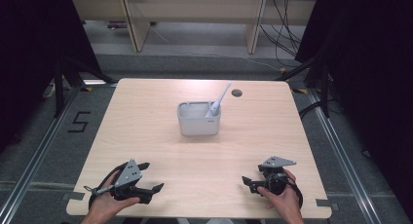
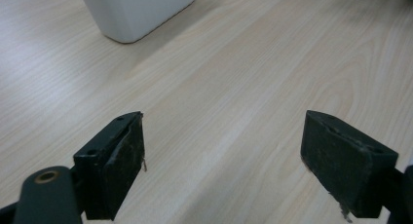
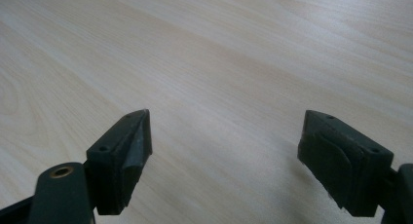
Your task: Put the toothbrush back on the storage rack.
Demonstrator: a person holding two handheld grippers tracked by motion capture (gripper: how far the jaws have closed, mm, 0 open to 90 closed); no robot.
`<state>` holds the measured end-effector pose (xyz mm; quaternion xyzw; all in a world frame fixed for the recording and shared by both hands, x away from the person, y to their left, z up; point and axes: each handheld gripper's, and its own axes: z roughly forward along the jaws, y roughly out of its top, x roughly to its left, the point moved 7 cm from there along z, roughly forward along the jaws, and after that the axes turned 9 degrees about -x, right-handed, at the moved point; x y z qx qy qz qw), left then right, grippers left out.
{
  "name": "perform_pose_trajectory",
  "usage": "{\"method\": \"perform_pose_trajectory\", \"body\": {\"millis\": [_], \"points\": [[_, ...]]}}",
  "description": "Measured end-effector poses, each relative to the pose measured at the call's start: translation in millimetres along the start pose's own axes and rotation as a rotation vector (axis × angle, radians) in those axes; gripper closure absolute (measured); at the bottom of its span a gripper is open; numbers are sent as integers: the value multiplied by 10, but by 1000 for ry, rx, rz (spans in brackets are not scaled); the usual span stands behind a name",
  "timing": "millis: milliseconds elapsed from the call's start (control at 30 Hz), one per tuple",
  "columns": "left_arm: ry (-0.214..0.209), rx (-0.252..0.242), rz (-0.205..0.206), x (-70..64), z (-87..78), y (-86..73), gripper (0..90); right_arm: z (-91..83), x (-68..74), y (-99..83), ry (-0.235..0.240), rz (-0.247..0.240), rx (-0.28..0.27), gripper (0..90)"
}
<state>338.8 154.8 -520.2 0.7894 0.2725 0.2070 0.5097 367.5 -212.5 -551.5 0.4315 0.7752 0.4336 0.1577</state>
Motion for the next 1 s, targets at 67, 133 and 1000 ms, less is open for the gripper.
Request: {"method": "perform_pose_trajectory", "body": {"millis": [67,133,1000], "points": [[3,19,16,8,-29,-45,160,3,18,-6,6,18,6,202],[5,33,25,7,-48,-85,160,2,19,-6,6,19,6,202],[30,62,20,-56,-101,-279,162,-1,-17,5,3,1,-6,200]]}}
